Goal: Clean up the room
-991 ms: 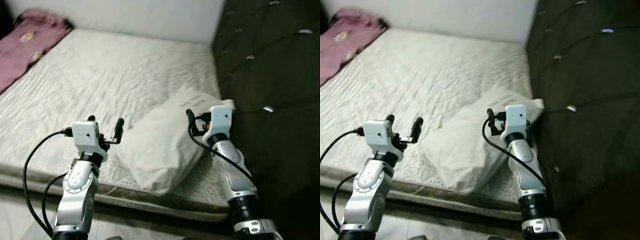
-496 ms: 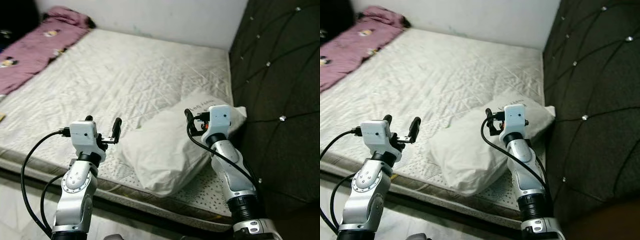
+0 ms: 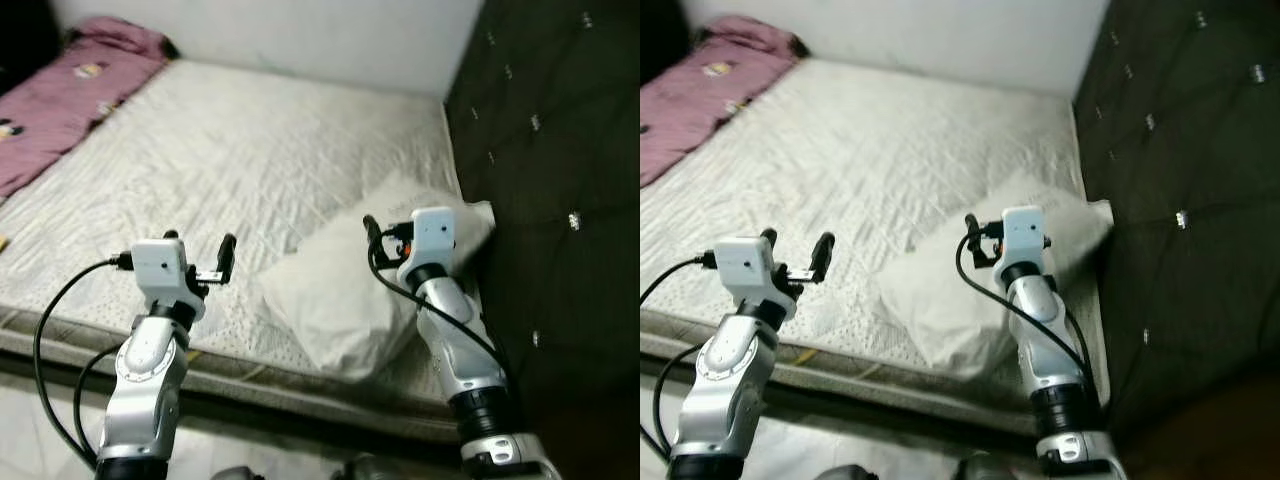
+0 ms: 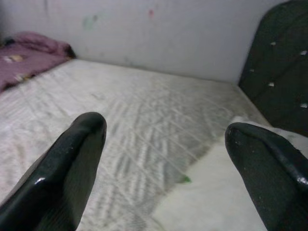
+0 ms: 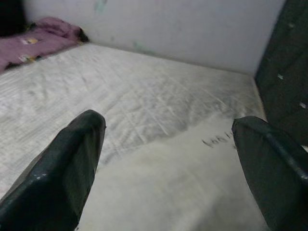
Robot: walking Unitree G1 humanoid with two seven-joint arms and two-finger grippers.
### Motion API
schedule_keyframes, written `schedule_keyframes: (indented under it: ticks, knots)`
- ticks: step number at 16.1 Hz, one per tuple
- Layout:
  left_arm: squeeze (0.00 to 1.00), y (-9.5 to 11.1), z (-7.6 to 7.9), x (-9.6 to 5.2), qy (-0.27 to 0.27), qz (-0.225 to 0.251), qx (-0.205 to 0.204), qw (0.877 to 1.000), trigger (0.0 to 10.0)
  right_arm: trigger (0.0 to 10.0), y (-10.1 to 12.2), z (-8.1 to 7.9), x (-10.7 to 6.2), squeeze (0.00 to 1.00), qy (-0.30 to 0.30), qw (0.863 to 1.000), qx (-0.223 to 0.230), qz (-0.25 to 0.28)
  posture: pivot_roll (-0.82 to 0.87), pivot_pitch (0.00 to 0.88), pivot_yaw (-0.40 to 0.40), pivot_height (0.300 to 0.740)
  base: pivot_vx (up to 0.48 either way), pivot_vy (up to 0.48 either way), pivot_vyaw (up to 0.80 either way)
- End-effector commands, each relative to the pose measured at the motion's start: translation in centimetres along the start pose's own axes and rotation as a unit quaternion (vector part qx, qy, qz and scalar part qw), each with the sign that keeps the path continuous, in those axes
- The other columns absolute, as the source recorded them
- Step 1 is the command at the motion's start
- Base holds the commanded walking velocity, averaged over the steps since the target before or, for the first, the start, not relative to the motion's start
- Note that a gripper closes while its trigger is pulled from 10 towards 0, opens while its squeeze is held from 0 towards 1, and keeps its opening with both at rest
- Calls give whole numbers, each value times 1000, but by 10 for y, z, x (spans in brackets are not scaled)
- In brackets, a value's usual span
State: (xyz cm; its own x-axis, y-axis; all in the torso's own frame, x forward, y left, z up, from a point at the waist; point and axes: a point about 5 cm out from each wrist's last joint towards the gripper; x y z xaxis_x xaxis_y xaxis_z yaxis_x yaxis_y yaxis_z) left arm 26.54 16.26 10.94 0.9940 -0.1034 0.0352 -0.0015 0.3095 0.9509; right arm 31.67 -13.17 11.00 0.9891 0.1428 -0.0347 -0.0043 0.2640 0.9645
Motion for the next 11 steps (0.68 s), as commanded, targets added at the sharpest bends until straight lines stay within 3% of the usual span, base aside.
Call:
schedule_keyframes:
  ticks: [1,6,8,11]
  knots:
    - [0,0,0,-1,-5,-1,8,1000,10000,10000,1,3,1,0,-5,1000,5,0,-79,0,-27,740,0,0,0]
    - [0,2,1,-2,-11,6,5,1000,10000,10000,1,2,1,0,-3,1000,5,-2,-78,0,-27,740,0,0,0]
    - [0,2,1,-3,-13,7,3,1000,10000,10000,0,2,1,0,-2,1000,5,-3,-78,0,-27,740,266,0,0]
    - [0,2,2,-3,-15,7,3,1000,10000,10000,0,2,1,0,-2,1000,6,-4,-77,0,-27,740,325,0,-556]
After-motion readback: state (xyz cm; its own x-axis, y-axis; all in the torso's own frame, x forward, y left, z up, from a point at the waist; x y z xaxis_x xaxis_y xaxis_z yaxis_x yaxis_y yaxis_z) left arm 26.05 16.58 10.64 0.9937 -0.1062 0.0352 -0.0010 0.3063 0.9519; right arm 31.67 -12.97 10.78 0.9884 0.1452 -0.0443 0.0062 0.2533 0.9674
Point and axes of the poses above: a point about 5 cm out from each wrist's last joint towards the gripper, its own x axis pointing out of the wrist towards the gripper, its own y axis along the axis of the wrist's last joint, z = x × y, and after that the axes turned 13 degrees about -x, right-handed
